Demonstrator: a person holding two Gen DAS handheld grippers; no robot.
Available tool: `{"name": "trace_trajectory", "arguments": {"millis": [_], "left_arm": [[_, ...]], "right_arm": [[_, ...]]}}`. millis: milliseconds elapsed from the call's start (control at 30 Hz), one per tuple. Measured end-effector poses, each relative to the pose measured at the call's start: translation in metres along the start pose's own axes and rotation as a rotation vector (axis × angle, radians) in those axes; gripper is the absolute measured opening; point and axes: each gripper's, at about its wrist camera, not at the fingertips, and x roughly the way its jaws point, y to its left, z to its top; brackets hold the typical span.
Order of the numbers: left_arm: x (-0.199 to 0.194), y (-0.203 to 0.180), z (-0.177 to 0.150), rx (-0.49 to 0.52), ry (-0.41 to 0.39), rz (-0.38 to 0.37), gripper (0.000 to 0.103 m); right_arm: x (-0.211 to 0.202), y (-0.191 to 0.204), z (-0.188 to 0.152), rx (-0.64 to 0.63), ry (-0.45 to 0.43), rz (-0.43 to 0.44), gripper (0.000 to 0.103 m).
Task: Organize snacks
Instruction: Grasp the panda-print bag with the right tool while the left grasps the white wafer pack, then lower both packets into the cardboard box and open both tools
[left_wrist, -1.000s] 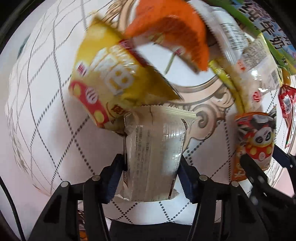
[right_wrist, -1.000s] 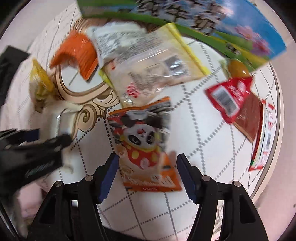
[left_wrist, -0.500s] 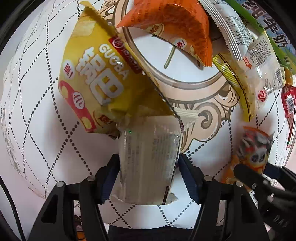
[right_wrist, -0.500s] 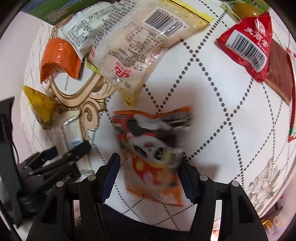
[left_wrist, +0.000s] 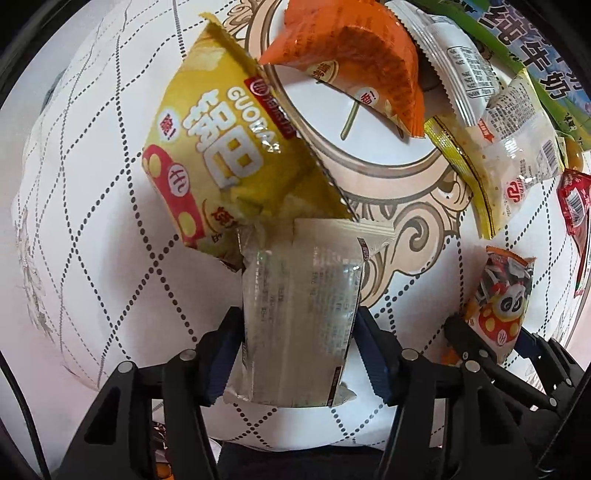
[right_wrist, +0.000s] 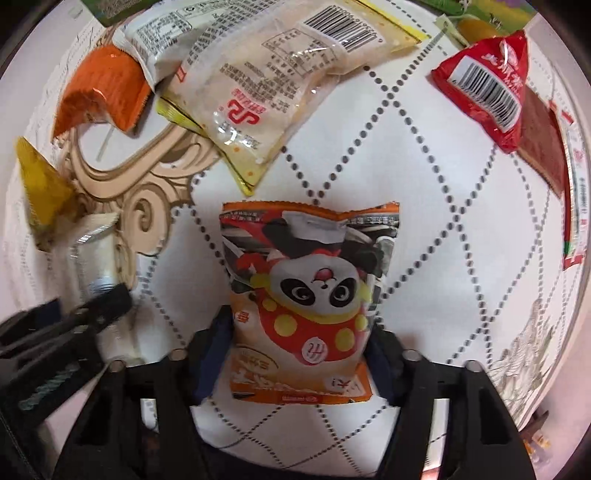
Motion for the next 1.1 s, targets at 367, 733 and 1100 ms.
{"name": "trace_trajectory", "arguments": {"millis": [367, 733, 1100], "left_arm": [[-0.075, -0.027, -0.012, 0.104, -0.045, -0.084, 0.057], [-0.149, -0.054, 0.013, 0.176, -0.163, -0.188, 0.057], [-0.241, -0.062, 0.107, 0.194, -0.36, -0.28, 0.057]], "right_arm": [[-0.047, -0.004, -0.042, 0.007, -0.092, 0.101, 0.054], [-0.117, -0.029, -0.041, 0.042, -0.191, 0.2, 0.054], [-0.22, -0.092, 0.06, 0.073, -0.327, 0.295, 0.054]]}}
